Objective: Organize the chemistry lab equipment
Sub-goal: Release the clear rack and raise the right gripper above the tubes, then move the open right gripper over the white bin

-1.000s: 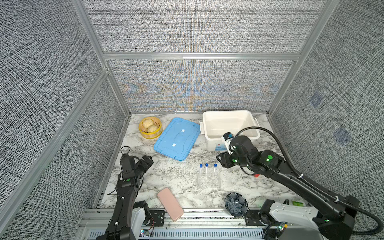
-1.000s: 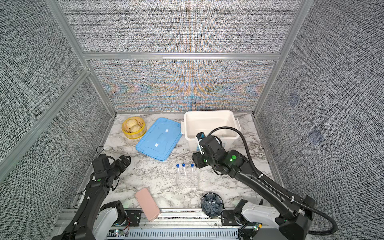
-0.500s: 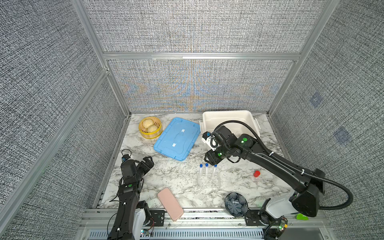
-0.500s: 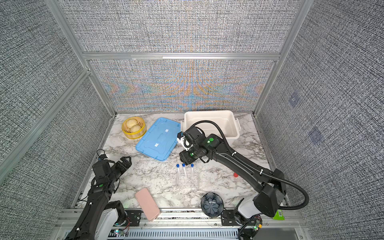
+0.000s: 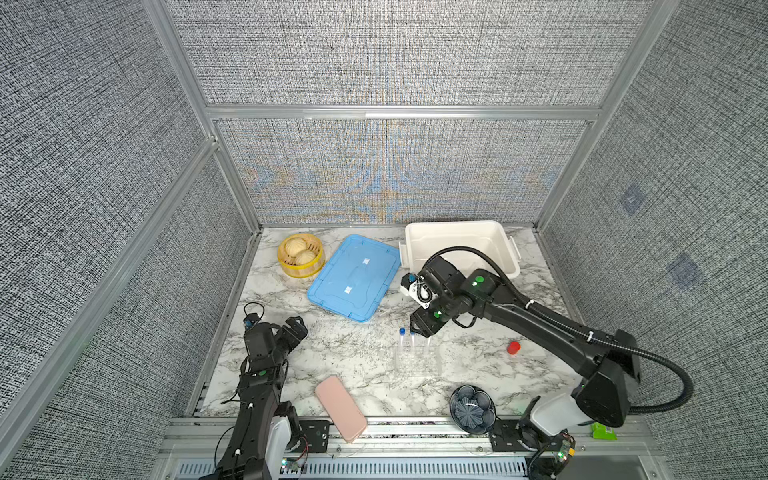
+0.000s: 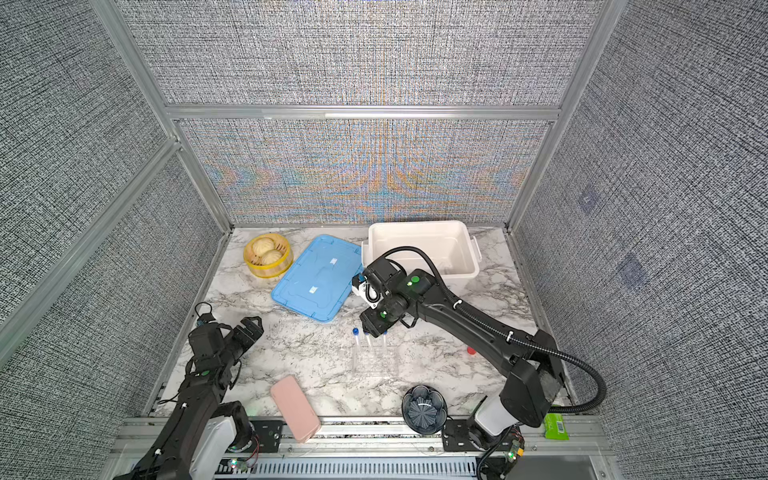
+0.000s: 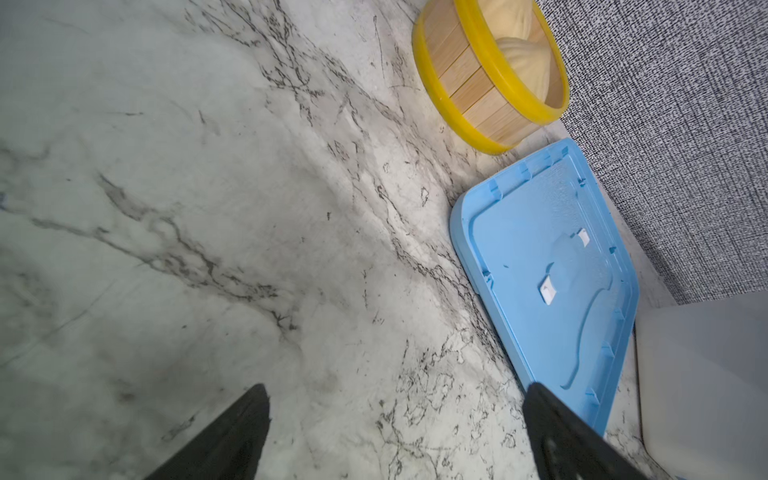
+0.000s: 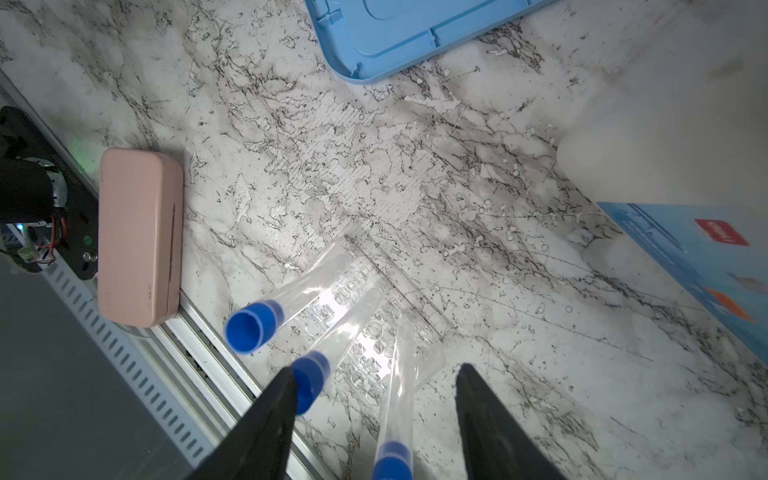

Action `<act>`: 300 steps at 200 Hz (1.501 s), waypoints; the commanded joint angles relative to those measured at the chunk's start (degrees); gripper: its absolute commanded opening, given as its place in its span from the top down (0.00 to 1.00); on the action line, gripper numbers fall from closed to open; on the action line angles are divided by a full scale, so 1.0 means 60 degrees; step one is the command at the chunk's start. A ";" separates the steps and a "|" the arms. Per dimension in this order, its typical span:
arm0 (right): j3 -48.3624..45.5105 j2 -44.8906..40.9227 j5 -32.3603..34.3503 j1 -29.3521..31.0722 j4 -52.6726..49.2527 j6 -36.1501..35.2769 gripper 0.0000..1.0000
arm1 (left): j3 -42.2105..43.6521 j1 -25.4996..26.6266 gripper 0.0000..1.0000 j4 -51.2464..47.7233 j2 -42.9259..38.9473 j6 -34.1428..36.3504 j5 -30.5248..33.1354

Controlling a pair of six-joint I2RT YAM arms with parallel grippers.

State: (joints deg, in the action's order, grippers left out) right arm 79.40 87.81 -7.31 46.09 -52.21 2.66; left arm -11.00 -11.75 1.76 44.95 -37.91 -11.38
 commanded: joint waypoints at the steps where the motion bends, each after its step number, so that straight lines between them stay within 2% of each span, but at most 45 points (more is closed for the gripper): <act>1: -0.0117 -0.0121 0.0194 0.0010 -0.0162 -0.0107 0.41 | -0.0045 -0.0005 0.04 0.0249 0.0054 0.0053 0.0348; 124: -0.0938 -0.0895 0.0182 0.0010 0.0233 -0.0045 0.42 | -0.0187 -0.0005 0.03 0.0220 0.0571 -0.0059 0.0512; 232: -0.0577 -0.1176 0.0415 0.0010 0.0326 0.0138 0.41 | -0.0165 -0.0001 0.03 0.0240 0.0551 -0.0083 0.0427; 300: -0.0876 -0.1385 0.0300 0.0002 0.0506 0.0082 0.41 | -0.0158 -0.0005 0.03 0.0219 0.0512 -0.0079 0.0440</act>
State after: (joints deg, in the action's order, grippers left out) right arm 74.59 79.64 -4.95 46.13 -49.47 3.18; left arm -11.77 -11.75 2.04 48.07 -38.20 -9.02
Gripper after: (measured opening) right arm 0.589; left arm 0.966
